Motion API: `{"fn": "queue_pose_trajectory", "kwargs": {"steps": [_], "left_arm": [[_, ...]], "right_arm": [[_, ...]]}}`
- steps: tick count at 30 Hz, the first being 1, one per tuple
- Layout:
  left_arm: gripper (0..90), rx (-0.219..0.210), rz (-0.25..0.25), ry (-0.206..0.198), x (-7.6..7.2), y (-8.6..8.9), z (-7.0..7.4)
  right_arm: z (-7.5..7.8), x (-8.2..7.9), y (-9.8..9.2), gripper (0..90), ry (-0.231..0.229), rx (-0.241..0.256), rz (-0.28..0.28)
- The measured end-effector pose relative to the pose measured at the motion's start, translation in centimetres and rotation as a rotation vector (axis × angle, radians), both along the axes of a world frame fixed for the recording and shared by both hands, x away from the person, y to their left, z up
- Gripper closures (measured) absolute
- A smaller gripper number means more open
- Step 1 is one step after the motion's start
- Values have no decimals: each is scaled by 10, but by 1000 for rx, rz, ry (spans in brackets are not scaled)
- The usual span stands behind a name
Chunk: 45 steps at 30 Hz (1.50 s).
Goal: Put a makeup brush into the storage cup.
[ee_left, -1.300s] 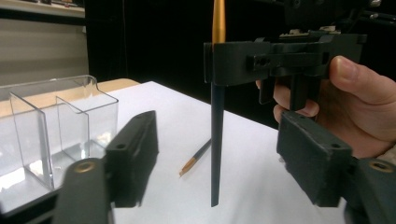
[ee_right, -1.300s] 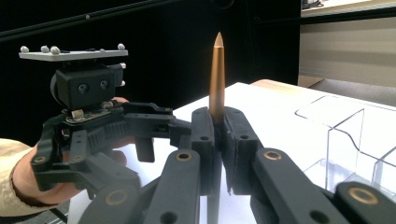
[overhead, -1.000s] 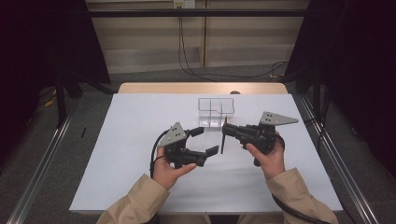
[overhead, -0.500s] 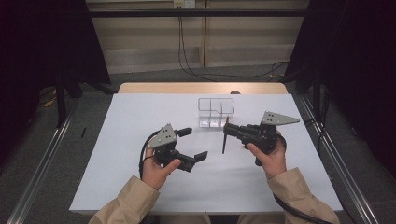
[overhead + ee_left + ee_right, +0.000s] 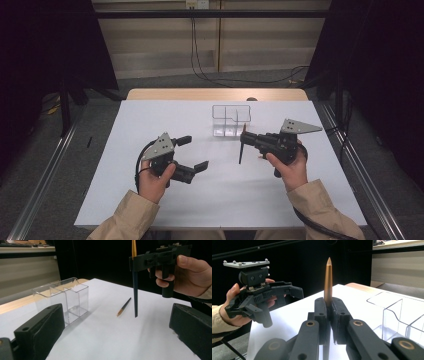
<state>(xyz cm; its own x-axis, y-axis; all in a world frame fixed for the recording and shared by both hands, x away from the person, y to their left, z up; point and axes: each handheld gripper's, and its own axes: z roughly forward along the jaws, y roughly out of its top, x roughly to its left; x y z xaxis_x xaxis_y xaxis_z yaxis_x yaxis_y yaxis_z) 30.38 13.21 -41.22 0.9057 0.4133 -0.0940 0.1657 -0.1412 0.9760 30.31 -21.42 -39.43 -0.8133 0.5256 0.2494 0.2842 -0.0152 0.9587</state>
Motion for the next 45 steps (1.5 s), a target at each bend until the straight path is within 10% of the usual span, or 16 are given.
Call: {"fn": "queue_pose_trajectory", "kwargs": {"steps": [45], "left_arm": [[0, 34, 103, -11, -13, 79, -7]], "right_arm": [[-3, 1, -3, 835, -8, -18, 0]]}}
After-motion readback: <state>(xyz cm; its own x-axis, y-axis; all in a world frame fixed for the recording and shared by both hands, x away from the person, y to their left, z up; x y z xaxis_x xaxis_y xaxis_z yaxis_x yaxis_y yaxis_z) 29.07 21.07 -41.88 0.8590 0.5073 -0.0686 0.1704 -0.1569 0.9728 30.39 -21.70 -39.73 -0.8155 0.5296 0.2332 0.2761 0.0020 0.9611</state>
